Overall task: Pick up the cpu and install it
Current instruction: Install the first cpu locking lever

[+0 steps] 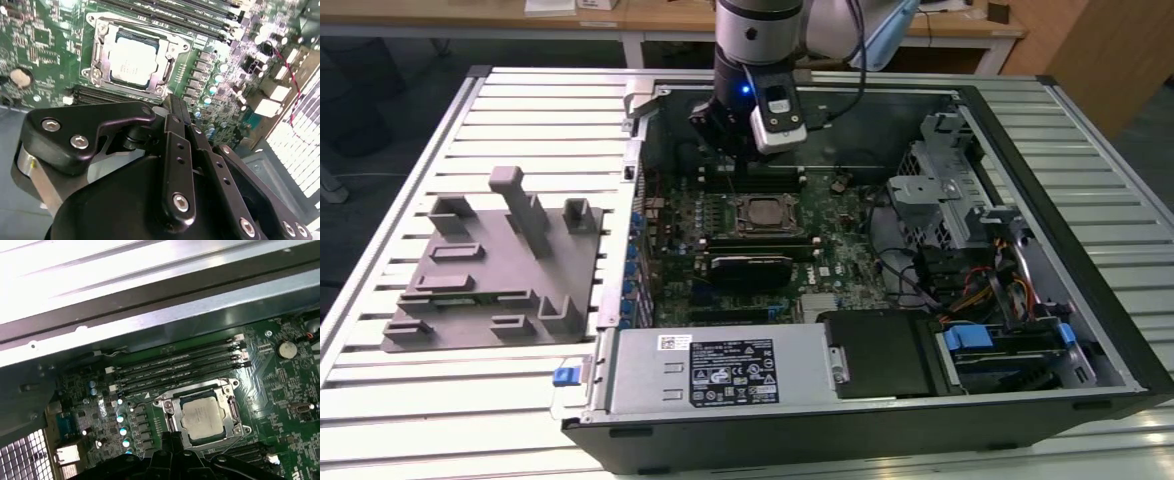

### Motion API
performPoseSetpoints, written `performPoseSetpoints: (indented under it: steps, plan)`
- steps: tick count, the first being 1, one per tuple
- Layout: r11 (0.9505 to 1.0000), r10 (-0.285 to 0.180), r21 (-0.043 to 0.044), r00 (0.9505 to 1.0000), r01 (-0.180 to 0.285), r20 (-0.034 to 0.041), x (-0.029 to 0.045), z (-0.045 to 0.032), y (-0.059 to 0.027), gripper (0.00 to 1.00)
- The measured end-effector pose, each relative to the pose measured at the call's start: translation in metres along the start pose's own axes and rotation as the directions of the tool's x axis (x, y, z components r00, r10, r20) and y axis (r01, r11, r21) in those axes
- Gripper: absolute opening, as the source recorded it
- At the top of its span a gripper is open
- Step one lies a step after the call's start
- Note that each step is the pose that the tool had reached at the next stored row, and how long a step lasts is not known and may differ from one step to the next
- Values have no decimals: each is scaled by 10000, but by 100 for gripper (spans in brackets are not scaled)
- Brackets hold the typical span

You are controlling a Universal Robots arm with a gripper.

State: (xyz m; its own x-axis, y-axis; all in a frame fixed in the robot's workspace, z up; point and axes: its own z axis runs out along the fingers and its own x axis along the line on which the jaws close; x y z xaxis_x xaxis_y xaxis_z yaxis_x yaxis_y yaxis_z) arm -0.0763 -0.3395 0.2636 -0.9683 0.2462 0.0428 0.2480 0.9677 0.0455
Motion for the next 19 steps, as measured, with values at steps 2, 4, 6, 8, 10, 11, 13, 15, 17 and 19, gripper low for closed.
performPoseSetpoints:
  steps: [2,4,6,8,10,11,13,15,17,19]
  plan:
    - [9993,-375,16,9993,375,-18,0,2,0,11]
    - [9973,-728,29,9973,728,-33,0,6,0,11]
    - [9958,-912,29,9958,912,23,-1,6,-1,11]
    - [9950,-1002,2,9948,1002,187,0,9,-1,11]
    - [9944,-1057,-30,9935,1060,424,3,12,-2,11]
    - [9942,-1074,-47,9927,1079,545,7,13,-3,11]
    - [9934,-1136,-57,9916,1142,611,14,17,-4,11]
    - [9906,-1364,-51,9888,1370,600,16,20,-5,11]
    - [9848,-1733,-39,9832,1738,581,16,28,-5,11]
    - [9779,-2084,-27,9764,2088,561,15,35,-6,11]
